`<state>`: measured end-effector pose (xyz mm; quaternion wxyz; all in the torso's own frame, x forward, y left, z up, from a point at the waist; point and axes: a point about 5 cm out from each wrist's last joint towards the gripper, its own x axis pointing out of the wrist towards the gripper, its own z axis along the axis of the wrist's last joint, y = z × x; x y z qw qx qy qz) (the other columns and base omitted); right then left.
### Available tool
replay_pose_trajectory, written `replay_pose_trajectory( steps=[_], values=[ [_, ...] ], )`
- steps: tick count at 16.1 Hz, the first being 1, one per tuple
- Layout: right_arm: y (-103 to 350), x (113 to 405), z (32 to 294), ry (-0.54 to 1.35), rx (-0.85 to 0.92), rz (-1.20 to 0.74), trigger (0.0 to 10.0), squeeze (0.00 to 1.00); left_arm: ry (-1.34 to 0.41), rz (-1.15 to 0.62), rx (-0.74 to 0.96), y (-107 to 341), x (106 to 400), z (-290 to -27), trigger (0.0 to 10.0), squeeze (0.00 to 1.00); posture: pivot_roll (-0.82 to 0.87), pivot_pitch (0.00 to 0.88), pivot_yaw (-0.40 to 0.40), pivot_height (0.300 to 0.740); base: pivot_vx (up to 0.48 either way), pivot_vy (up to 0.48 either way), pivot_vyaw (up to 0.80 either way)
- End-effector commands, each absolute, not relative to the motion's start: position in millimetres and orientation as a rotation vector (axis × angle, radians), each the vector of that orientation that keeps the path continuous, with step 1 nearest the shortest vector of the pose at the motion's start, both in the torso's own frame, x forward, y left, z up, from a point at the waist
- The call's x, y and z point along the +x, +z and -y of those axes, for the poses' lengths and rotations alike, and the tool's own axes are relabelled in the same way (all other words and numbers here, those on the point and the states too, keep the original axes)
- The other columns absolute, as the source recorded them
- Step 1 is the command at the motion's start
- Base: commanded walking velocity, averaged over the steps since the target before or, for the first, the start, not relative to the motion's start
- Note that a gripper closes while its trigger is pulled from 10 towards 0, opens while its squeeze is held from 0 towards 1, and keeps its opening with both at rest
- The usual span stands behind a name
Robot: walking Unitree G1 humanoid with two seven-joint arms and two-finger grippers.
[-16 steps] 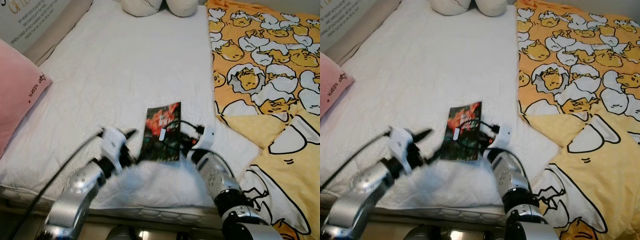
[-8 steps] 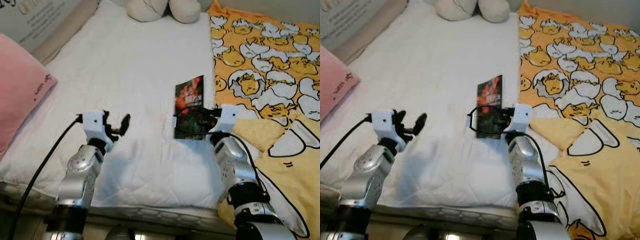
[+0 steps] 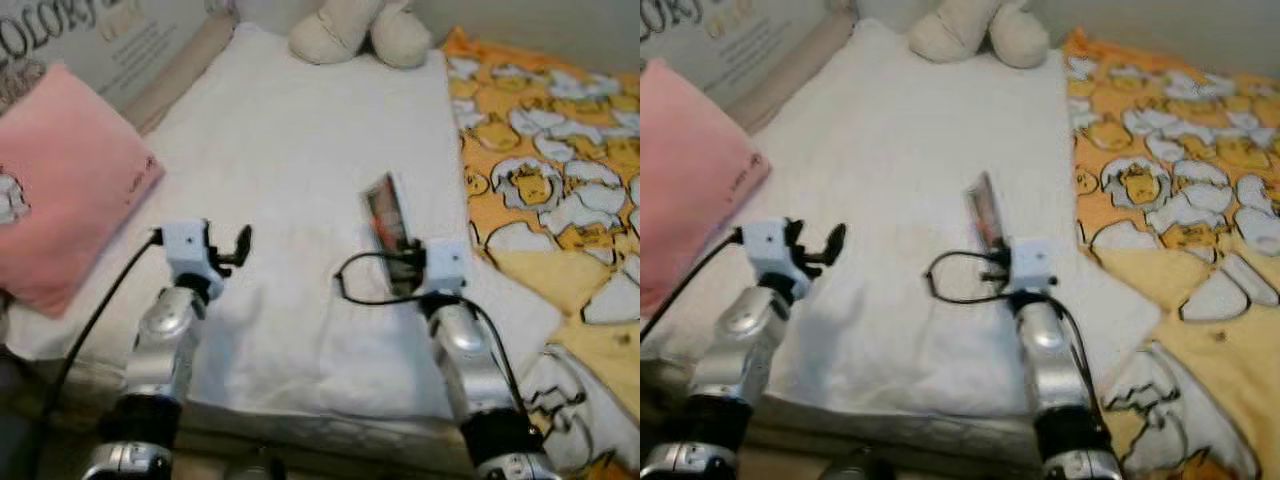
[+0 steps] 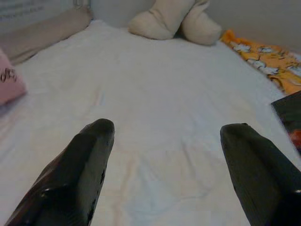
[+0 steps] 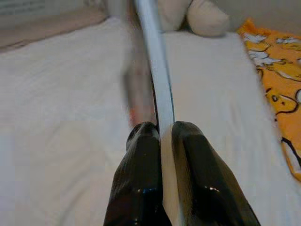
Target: Clean up the room
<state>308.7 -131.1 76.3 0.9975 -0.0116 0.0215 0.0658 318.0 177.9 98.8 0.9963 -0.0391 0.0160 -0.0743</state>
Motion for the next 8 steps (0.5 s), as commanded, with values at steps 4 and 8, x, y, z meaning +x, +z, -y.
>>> replay_pose_trajectory(
  steps=[4, 8],
  values=[
    [79, 306, 150, 0.052, -0.043, -0.013, 0.0, 0.0, -0.208, 0.007, -0.086, 105, 326, -165, 10.0, 0.0, 0.03, 0.0, -0.016, 0.74, 0.0, 0.48, 0.0],
    [81, 310, 156, 0.025, -0.045, -0.004, 0.0, 0.0, -0.157, 0.039, -0.078, 108, 330, -167, 10.0, 0.0, 0.04, 0.0, -0.022, 0.74, 0.0, 0.48, 0.0]
  ],
)
